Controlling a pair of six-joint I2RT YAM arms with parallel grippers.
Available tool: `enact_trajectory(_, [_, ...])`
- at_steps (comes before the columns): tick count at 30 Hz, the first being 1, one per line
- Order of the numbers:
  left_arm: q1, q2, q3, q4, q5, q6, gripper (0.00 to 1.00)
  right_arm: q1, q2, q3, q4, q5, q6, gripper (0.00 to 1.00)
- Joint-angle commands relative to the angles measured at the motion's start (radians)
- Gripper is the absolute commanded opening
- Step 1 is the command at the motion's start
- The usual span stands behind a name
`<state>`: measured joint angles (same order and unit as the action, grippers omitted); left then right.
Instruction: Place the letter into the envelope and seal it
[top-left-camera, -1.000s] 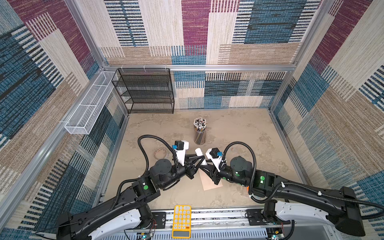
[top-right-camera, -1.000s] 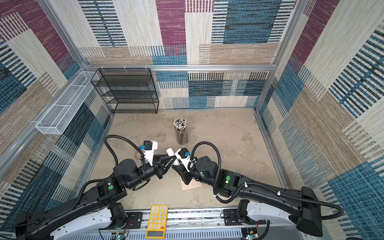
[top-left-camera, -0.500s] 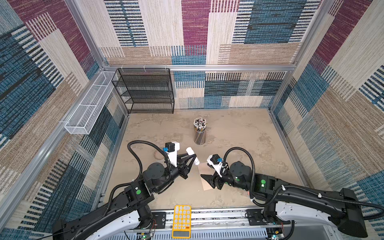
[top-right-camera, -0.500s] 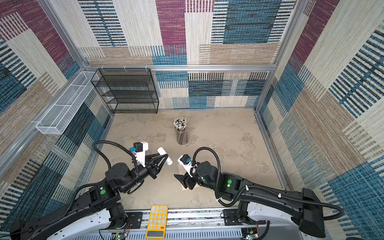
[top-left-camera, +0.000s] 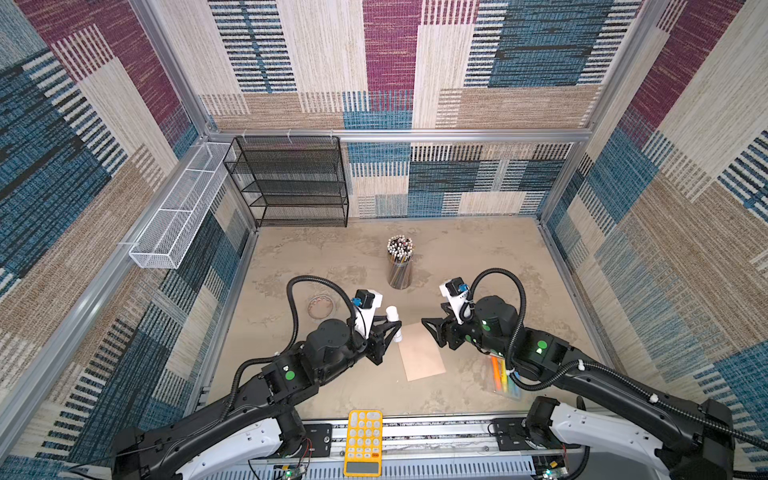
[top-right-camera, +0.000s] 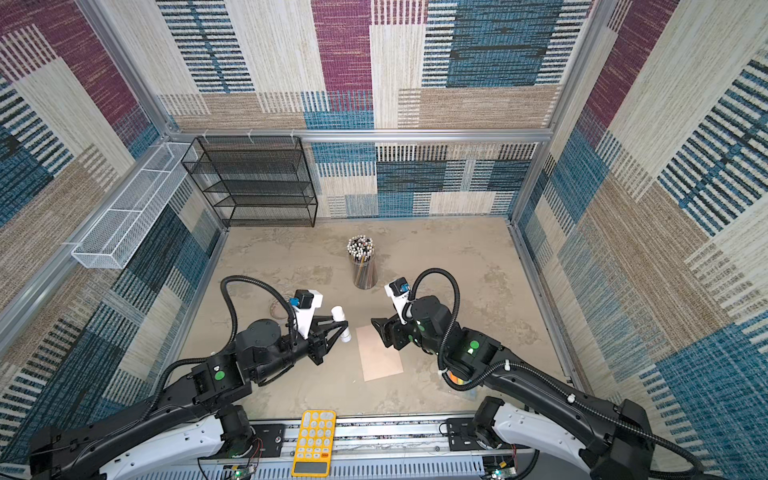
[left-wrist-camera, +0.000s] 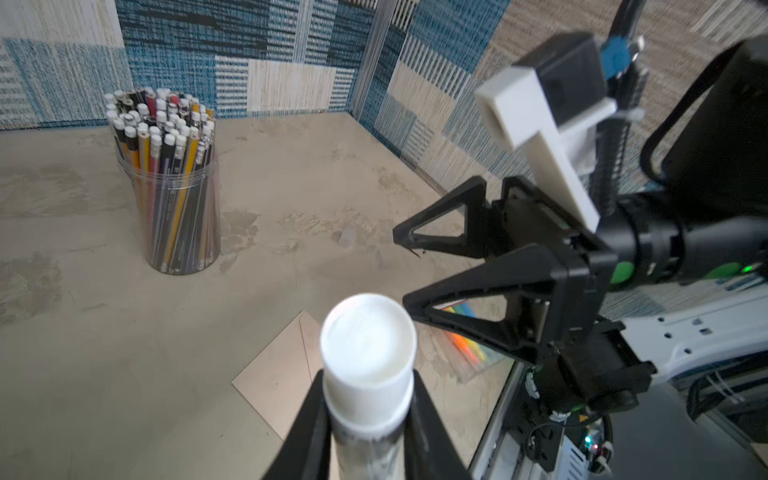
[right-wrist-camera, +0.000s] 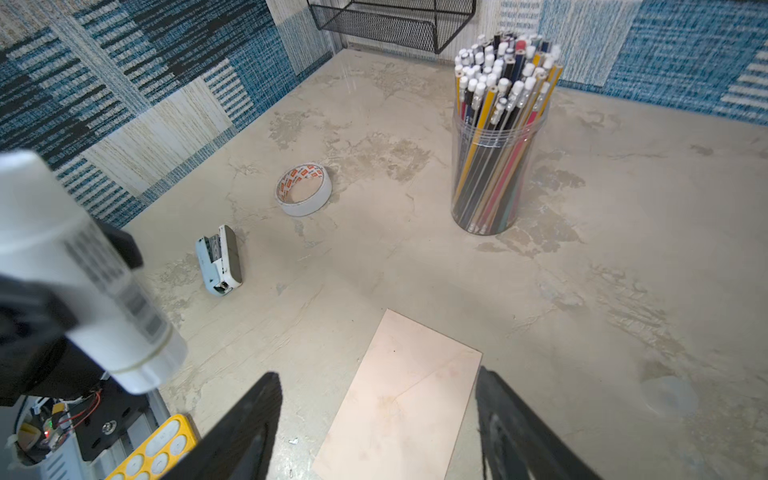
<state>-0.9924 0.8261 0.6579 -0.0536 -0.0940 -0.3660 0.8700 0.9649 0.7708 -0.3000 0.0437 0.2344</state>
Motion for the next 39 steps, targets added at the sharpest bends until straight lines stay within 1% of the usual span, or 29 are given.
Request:
enact_trajectory(1, [-0.010, 0.050, 0.022, -0.042, 0.018, 0.064, 0.00, -0.001, 0.034, 0.054, -0.058, -0.093, 0.061, 0.77])
enact_trajectory(6, [-0.017, 0.059, -0.004, -0.026, -0.014, 0.072, 0.00, -0.002, 0.026, 0.095, -0.084, -0.164, 0.095, 0.79])
enact_trajectory(10, [-0.017, 0.091, -0.013, -0.055, -0.055, 0.087, 0.00, -0.002, 0.021, 0.122, -0.130, -0.141, 0.105, 0.80])
enact_trajectory(12, [-0.018, 0.115, -0.018, -0.056, -0.055, 0.084, 0.00, -0.002, 0.026, 0.122, -0.136, -0.153, 0.107, 0.80])
enact_trajectory(17, [-0.038, 0.137, -0.021, -0.027, -0.057, 0.094, 0.00, -0.001, 0.073, 0.151, -0.154, -0.241, 0.119, 0.81])
enact_trajectory(21, [-0.048, 0.145, -0.005, -0.022, -0.060, 0.110, 0.00, 0.000, 0.118, 0.193, -0.180, -0.306, 0.121, 0.84])
enact_trajectory(26, [-0.069, 0.170, 0.016, -0.012, -0.070, 0.122, 0.00, 0.000, 0.156, 0.216, -0.183, -0.327, 0.142, 0.83])
enact_trajectory(32, [-0.095, 0.202, 0.040, 0.008, -0.078, 0.131, 0.00, 0.001, 0.207, 0.226, -0.173, -0.329, 0.161, 0.76])
enact_trajectory(35, [-0.105, 0.206, 0.051, 0.010, -0.085, 0.139, 0.00, 0.001, 0.224, 0.226, -0.172, -0.317, 0.169, 0.69])
enact_trajectory(36, [-0.108, 0.207, 0.054, 0.013, -0.086, 0.141, 0.00, 0.001, 0.226, 0.225, -0.168, -0.319, 0.170, 0.66])
enact_trajectory(39, [-0.115, 0.208, 0.059, 0.020, -0.091, 0.148, 0.00, 0.001, 0.234, 0.219, -0.158, -0.322, 0.180, 0.50])
